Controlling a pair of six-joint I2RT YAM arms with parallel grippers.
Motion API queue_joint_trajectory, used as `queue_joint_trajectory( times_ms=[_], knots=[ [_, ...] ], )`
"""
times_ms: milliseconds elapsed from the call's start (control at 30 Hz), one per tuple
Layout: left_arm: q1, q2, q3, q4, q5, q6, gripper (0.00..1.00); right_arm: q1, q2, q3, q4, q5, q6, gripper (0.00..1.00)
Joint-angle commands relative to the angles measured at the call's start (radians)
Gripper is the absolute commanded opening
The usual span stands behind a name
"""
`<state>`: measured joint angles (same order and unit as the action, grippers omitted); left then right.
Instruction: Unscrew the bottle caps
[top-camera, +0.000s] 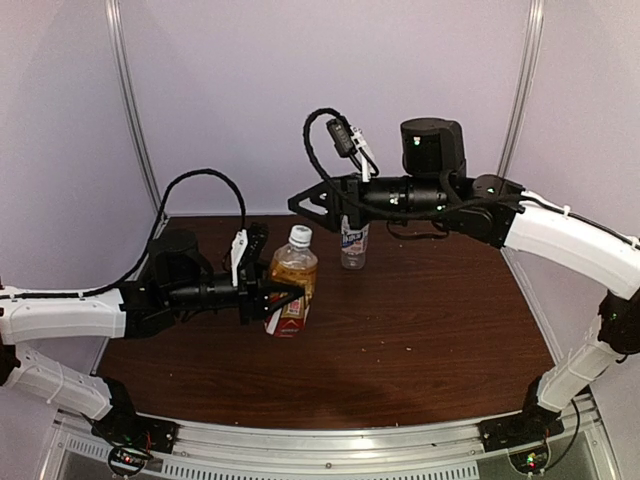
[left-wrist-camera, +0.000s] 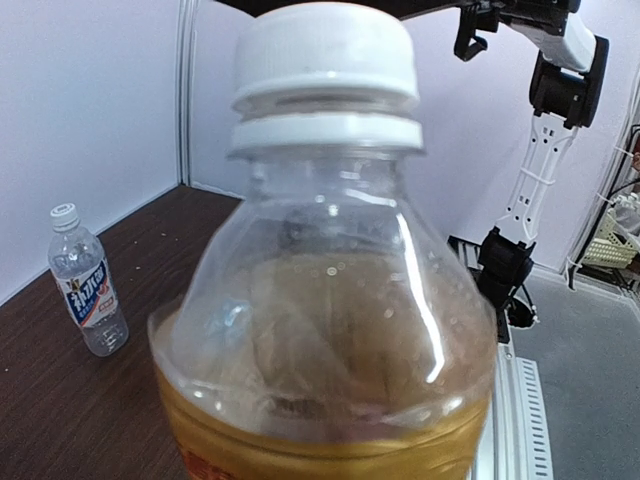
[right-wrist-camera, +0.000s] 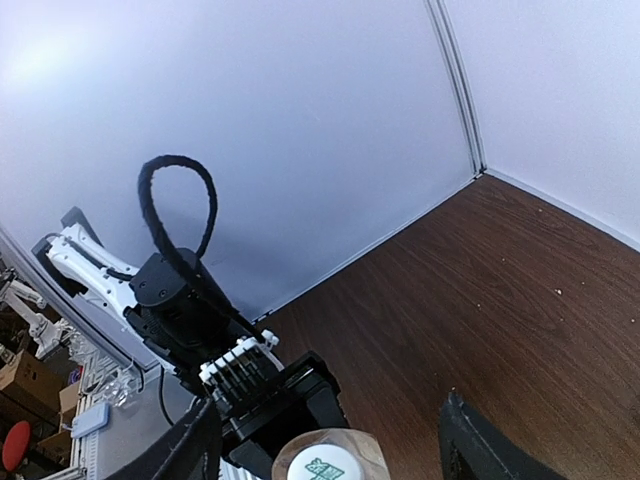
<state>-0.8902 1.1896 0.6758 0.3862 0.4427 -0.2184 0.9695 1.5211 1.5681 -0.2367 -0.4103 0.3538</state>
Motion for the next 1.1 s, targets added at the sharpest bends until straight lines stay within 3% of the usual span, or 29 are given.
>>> queue_joint_trajectory(
  times_ms=[0,133,600,867,1067],
  knots=[
    [-0.004,0.001,0.033,0.018,-0.063,-0.006,0.38,0.020,0.050,0.043,-0.006,0.082,0.062,0.76],
    [-0.004,-0.003,0.037,-0.001,-0.101,0.002,0.37,0.032,0.079,0.054,-0.018,0.082,0.067,0.76],
    [-0.004,-0.046,0.018,-0.013,-0.155,0.018,0.37,0.044,0.088,0.023,-0.002,0.070,0.065,0.39],
    [-0.004,-0.060,0.012,-0.004,-0.156,0.014,0.37,0.046,0.088,0.016,-0.004,0.062,0.046,0.28],
    [-0.004,-0.080,0.005,0.000,-0.113,0.016,0.37,0.043,0.060,-0.003,0.009,0.022,-0.069,0.17]
  ],
)
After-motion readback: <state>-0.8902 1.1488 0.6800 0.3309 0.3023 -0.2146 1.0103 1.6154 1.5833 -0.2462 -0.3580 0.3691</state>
